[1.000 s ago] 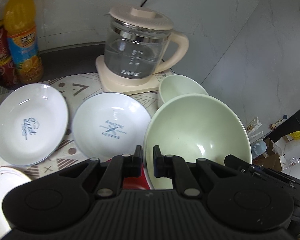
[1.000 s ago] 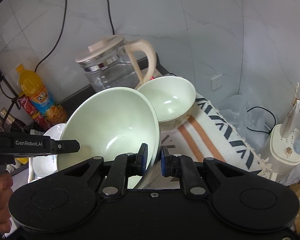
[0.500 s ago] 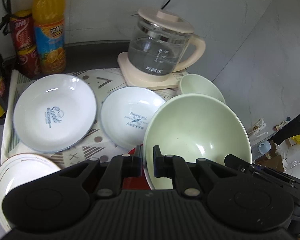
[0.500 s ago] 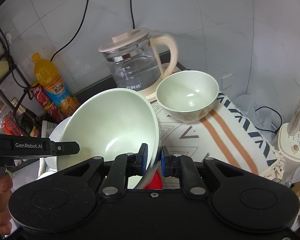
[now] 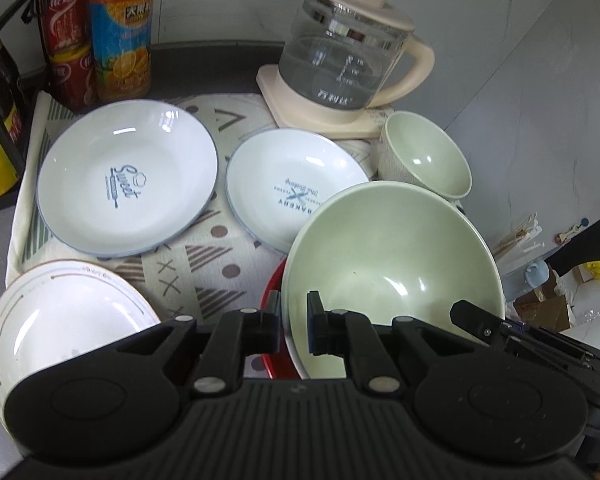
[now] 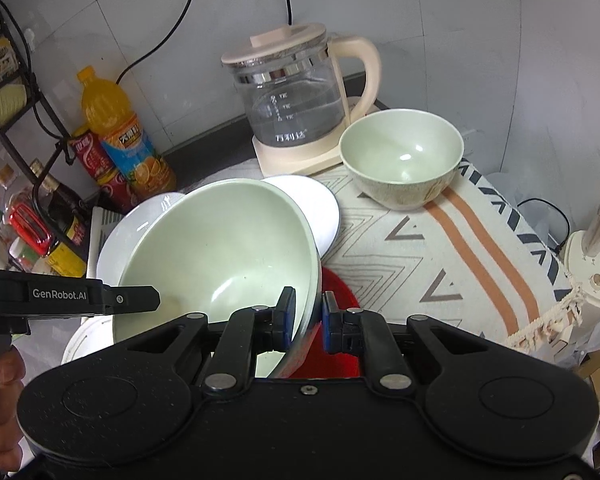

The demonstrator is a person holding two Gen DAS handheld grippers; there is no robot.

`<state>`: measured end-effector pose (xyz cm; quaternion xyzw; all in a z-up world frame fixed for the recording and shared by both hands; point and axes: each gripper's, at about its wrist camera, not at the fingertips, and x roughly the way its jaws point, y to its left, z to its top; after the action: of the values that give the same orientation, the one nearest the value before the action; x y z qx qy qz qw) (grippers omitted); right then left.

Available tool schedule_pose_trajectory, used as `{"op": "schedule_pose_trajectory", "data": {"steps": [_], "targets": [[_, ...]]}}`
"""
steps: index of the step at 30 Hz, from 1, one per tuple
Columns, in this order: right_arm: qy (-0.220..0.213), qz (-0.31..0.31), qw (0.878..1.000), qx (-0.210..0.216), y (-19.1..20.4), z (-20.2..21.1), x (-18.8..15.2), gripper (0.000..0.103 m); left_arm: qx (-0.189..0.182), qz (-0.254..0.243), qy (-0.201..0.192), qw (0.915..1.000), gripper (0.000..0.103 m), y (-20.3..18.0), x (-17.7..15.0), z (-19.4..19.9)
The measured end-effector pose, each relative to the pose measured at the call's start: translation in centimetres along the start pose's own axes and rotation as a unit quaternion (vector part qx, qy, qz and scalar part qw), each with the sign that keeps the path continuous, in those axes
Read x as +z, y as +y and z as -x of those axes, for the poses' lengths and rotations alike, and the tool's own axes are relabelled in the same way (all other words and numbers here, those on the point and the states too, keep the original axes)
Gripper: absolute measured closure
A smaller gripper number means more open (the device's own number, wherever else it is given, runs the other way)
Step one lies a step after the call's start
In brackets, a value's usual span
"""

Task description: Organize plates and bowls

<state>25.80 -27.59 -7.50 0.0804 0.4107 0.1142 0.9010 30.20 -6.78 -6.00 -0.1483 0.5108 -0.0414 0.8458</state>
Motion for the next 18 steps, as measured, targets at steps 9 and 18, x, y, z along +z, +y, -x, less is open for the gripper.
{"op": "schedule_pose_trajectory", "data": {"steps": [9, 18], "targets": [[0.016, -0.003, 1.000, -0.022, -0.7, -1.0, -1.0, 0.091, -0.004, 0.001, 0.032, 0.9995, 0.094, -0.3, -0.7, -1.9], [0.020, -0.009, 0.999, -0.035, -1.6, -2.3, -1.3, 0.093, 0.005, -0.007, 0.034, 0.9994, 0.089, -0.3, -0.6, -2.1]]}}
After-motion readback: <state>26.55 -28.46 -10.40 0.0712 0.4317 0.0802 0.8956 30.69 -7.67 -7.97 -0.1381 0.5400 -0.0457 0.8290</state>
